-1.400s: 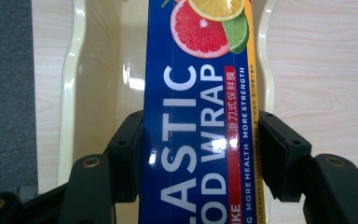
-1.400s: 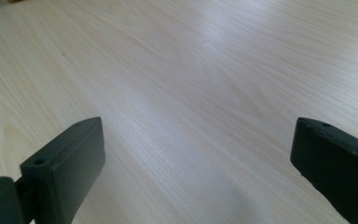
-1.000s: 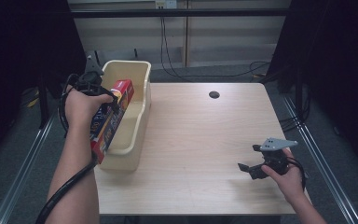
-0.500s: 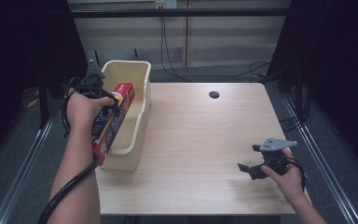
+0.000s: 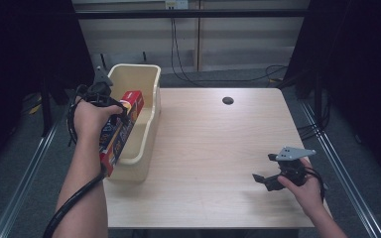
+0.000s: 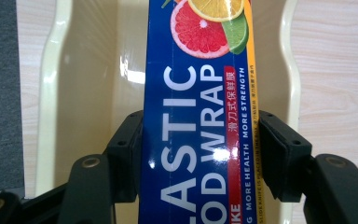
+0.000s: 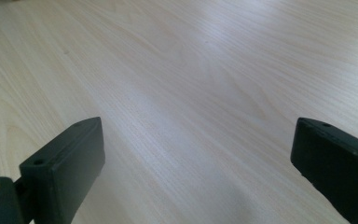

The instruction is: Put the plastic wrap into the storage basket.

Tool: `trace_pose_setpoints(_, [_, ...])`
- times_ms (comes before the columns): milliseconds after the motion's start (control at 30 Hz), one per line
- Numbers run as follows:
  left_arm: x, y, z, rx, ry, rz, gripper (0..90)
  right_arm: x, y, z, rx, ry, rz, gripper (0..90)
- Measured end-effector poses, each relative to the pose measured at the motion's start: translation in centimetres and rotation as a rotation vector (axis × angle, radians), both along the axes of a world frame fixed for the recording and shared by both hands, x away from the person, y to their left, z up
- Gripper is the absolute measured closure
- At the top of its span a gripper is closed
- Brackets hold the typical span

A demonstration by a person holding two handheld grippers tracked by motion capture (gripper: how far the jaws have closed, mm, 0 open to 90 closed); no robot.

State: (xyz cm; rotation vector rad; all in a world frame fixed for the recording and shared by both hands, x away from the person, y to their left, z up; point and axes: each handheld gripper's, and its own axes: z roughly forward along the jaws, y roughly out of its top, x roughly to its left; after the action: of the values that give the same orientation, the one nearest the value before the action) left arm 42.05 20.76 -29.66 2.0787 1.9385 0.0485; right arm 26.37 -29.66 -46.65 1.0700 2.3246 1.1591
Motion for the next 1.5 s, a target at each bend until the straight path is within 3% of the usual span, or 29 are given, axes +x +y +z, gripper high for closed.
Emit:
trace_pose_setpoints(367, [0.4, -0.2, -0.8, 0.001, 0.003, -0.003, 40.5, 0.0, 0.1, -0.1, -0.004, -0.002, -0.003, 2.6])
trace_pose_setpoints(1500, [1.1, -0.6, -2.6, -0.004, 0.073, 0.000, 39.9, 0.0, 0.1, -0.3, -0.007, 0.006, -0.001, 2.5])
